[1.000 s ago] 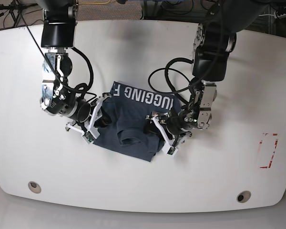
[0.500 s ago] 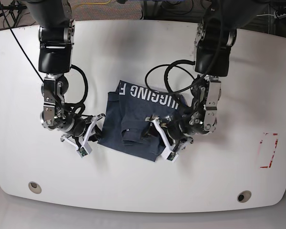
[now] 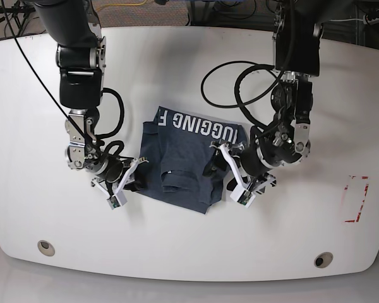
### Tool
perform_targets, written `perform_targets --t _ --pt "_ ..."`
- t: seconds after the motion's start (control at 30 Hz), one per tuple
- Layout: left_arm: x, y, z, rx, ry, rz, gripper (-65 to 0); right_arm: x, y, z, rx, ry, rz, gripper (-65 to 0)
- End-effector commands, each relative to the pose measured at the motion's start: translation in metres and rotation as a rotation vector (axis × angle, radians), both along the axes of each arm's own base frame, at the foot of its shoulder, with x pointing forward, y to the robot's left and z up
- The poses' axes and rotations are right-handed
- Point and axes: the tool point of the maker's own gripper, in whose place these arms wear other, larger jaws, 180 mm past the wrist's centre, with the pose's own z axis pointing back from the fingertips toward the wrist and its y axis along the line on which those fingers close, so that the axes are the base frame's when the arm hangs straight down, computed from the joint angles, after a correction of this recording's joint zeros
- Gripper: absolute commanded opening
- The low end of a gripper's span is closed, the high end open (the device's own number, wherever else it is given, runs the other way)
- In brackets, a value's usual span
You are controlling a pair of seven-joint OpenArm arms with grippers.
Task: Fold the T-shirt properly
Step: 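Lift the bundle with both grippers and carry it toward the left arm's side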
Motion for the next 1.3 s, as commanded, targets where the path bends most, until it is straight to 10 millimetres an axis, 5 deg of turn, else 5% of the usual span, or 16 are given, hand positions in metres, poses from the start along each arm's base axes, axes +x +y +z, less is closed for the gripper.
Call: perform_targets --t 0.0,0.33,0.7,1.0,1.27 --pt "-0.005 0.008 0.001 0.015 -0.011 0.003 -25.1 0.011 0.012 0.010 0.037 -0.047 0.009 -54.9" --pt "-0.044 0.021 -0.035 0.041 0.078 0.009 -25.1 -0.006 0.056 -0.015 0.040 -0.005 0.074 -54.9" --pt "-0.064 0.049 -0.023 0.034 0.043 0.091 -25.1 -0.039 0.103 -0.041 0.043 0.064 0.144 -55.3" --pt "-0.066 0.081 -0.002 0.093 0.000 0.150 -25.1 -0.065 0.135 -0.029 0.028 0.056 0.186 -54.9" --pt "-0.059 0.088 0.009 0.091 -0.034 0.172 -25.1 -0.070 0.133 -0.005 -0.024 0.012 0.186 -54.9"
